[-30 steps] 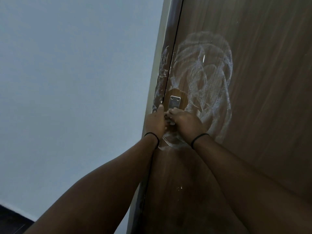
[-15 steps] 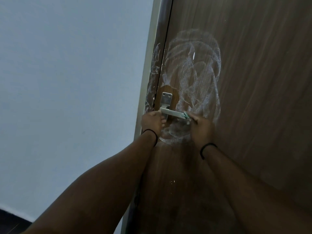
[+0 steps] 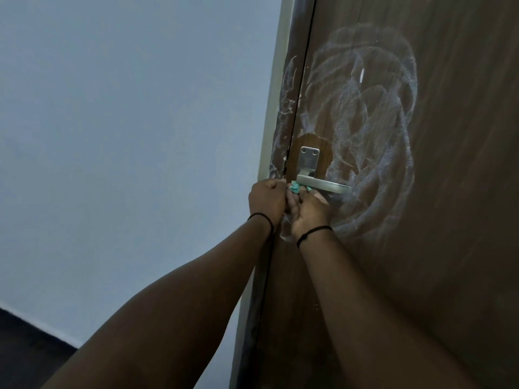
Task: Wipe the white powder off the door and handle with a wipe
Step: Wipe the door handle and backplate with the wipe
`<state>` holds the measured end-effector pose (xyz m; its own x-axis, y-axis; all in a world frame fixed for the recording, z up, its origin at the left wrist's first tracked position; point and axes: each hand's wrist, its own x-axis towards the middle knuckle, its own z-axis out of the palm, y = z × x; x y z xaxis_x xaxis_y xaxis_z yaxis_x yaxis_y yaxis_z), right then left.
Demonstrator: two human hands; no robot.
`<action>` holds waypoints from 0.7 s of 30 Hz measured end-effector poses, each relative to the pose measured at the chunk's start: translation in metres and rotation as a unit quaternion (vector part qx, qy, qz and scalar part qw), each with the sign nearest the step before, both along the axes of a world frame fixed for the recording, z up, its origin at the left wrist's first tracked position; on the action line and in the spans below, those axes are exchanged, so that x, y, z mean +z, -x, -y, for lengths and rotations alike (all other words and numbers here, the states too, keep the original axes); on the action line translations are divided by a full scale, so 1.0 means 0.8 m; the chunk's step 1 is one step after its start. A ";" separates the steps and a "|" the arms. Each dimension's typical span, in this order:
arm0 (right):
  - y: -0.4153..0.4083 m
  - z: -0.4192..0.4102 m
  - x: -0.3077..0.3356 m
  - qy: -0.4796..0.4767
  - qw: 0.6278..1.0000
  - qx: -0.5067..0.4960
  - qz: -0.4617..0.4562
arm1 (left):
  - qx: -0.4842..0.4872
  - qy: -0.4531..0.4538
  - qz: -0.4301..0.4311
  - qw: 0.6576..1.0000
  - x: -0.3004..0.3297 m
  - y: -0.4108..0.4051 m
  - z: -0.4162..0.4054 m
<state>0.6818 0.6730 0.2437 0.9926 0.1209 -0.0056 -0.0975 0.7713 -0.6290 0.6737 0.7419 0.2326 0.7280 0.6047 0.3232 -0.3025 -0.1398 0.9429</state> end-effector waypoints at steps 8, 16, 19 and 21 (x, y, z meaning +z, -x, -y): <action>-0.009 0.033 -0.005 0.039 0.999 0.001 0.028 | -0.039 0.020 0.013 0.999 -0.016 0.002 0.004; 0.008 0.099 -0.019 0.151 0.985 -0.061 0.057 | -0.104 0.037 0.036 0.993 -0.020 0.016 0.041; 0.015 0.086 -0.022 0.262 0.960 -0.064 0.077 | -0.109 0.029 0.044 0.993 -0.026 0.020 0.050; 0.015 0.075 -0.024 0.279 0.956 -0.066 0.071 | -0.101 0.013 0.046 0.994 -0.033 0.021 0.047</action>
